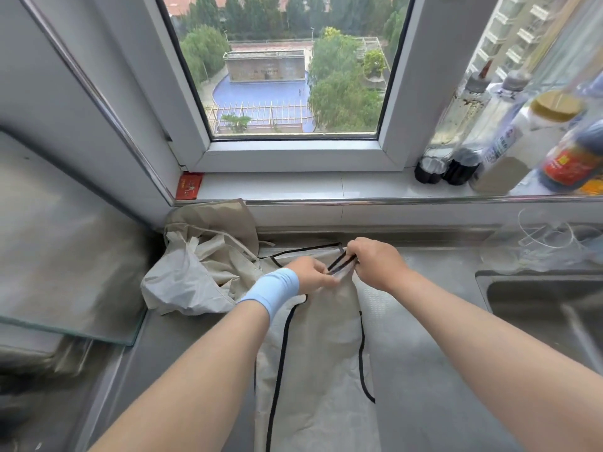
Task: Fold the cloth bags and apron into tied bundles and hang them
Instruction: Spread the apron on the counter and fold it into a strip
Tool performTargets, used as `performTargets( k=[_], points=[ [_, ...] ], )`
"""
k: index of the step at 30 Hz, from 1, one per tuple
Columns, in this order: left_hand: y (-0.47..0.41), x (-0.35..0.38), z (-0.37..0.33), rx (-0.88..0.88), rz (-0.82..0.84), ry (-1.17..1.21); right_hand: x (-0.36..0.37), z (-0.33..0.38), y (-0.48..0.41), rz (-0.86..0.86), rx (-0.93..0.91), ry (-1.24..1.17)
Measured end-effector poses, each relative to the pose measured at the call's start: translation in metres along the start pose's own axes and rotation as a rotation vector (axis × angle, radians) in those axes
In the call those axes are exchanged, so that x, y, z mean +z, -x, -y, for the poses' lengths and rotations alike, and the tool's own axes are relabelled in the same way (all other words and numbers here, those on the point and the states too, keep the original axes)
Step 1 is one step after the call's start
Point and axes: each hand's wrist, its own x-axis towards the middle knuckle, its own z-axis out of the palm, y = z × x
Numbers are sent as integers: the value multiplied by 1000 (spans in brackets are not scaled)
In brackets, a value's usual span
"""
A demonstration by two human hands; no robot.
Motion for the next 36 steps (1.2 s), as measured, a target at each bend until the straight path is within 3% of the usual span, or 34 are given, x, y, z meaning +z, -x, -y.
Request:
performTargets(
  k=[4,6,8,12,14,19,24,28,31,36],
  points=[
    [13,-14,4,113,-178,-199,9,35,18,-339,-105,-127],
    [22,-10,4,167,-233,-241,23,54,31,-387,-49,-216],
    [26,-6,8,174,-198,-264,34,66,42,-328,3,-276],
    [36,-10,15,147,-122,-393,35,71,42,-195,-170,-111],
    [43,-16,20,117,-97,-382,24,70,37,-172,-165,-101],
    [65,-36,35,44,-78,-621,7,63,30,-86,-142,8],
    [69,-33,53,101,-225,-250,-5,79,28,12,-35,194],
    [79,-19,56,93,-271,55,-8,114,36,87,-161,-53],
    [84,-15,58,52,-290,57,-9,125,37,69,-171,-80],
    [108,-36,59,-79,-124,-88,-1,110,32,105,-40,-83]
  ],
)
